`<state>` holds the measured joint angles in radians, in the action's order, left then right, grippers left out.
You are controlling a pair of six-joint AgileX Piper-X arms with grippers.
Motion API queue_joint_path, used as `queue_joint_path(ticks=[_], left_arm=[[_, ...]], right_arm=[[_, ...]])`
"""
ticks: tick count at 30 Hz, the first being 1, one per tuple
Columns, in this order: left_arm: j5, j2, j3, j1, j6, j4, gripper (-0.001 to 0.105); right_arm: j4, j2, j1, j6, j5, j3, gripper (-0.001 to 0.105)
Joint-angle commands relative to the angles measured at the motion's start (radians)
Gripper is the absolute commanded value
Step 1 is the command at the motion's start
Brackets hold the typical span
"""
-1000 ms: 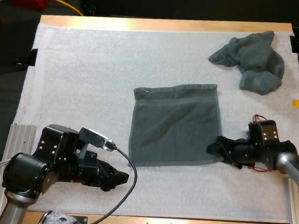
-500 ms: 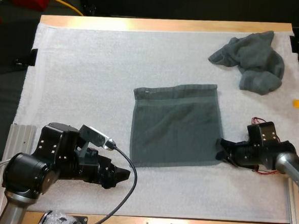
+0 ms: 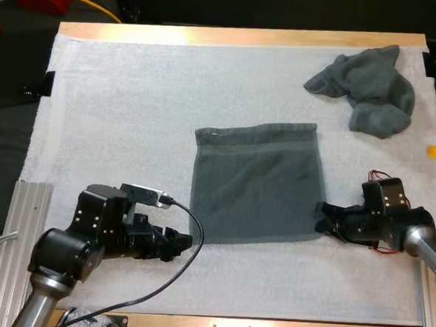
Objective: Pick towel from pile, fold and stack
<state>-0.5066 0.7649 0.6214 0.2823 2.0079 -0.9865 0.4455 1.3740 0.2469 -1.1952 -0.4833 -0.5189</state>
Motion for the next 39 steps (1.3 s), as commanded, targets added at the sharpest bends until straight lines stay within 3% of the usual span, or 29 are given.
queue_joint_path(ticks=[1,7,10,21,26,31,34,39], left_arm=[[-0.007,-0.004,-0.016,0.005,0.030,0.039,0.069],[-0.007,0.014,-0.138,0.005,0.140,0.218,0.069],[-0.007,0.069,-0.164,0.005,0.150,0.261,0.069],[-0.053,0.392,-0.166,0.005,0.150,0.447,0.069],[-0.117,0.519,-0.166,0.005,0.150,0.545,0.069],[-0.144,0.591,-0.166,0.005,0.150,0.584,0.069],[-0.216,0.636,-0.166,0.005,0.150,0.612,0.069],[-0.234,0.658,-0.161,0.005,0.150,0.611,0.069]], right_arm=[[0.005,-0.011,0.002,-0.012,-0.005,0.001,0.001],[0.005,-0.011,0.002,-0.012,-0.018,0.001,0.001],[0.005,-0.011,0.002,-0.012,-0.024,0.001,0.001],[0.006,-0.011,0.002,-0.012,-0.030,0.001,0.001],[0.006,-0.011,0.002,-0.012,-0.030,0.001,0.001],[0.006,-0.011,0.002,-0.012,-0.030,0.001,0.001],[0.006,-0.011,0.002,-0.012,-0.030,0.001,0.001],[0.006,-0.011,0.002,-0.012,-0.030,0.001,0.001]])
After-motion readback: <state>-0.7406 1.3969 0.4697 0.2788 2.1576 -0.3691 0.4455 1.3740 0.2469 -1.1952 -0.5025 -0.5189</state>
